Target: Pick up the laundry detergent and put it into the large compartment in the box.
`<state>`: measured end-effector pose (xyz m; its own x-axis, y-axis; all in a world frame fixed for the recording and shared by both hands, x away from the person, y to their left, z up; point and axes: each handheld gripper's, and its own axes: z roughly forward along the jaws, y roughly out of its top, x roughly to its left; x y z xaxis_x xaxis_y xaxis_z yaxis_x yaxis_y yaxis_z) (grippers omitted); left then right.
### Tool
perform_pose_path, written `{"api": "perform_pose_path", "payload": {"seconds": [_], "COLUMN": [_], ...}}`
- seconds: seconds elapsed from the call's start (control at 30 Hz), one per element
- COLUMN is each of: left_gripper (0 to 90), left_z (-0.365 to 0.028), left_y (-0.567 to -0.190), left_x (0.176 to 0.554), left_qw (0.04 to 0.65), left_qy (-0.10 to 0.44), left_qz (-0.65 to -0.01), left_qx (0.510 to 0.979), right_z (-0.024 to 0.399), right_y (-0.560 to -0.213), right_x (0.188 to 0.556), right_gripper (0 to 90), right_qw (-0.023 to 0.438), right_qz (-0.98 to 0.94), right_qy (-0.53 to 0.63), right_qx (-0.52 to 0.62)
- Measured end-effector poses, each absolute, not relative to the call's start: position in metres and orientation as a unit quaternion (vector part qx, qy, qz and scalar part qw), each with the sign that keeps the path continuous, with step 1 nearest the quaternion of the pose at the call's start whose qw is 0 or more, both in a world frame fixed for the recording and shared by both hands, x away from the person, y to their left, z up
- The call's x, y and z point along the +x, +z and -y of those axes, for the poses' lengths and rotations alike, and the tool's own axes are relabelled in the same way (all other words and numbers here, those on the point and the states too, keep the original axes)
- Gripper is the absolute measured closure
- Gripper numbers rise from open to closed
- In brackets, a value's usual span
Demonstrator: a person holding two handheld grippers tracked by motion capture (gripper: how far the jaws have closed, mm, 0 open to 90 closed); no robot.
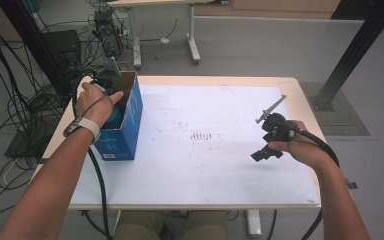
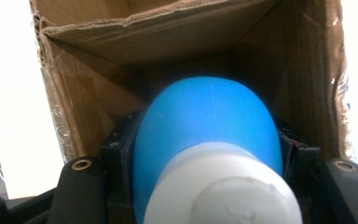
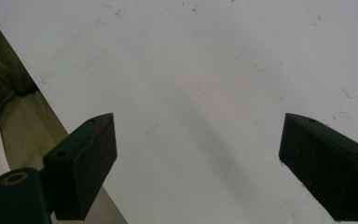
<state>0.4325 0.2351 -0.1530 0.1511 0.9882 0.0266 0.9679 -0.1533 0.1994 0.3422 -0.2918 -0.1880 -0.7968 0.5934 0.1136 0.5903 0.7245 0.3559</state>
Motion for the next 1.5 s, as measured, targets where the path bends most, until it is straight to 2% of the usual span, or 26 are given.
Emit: {"api": "perform_pose_path", "payload": {"seconds": [1.5], "left_gripper": [37.2], "left_z": [-0.2379], "left_y": [-0.1534], "left_x": [0.4336], "left_qw": [0.069], "left_qy": [0.07], "left_qz": [-0.643], "left_qx": [0.759], "right_z": [0.2913], "right_y": [-0.184], "right_x": [0.3393], "right_gripper": [11.2], "right_qw": [0.007], "right_qz": [-0.929], "right_qy": [0.188], "right_qx": [0.319]}}
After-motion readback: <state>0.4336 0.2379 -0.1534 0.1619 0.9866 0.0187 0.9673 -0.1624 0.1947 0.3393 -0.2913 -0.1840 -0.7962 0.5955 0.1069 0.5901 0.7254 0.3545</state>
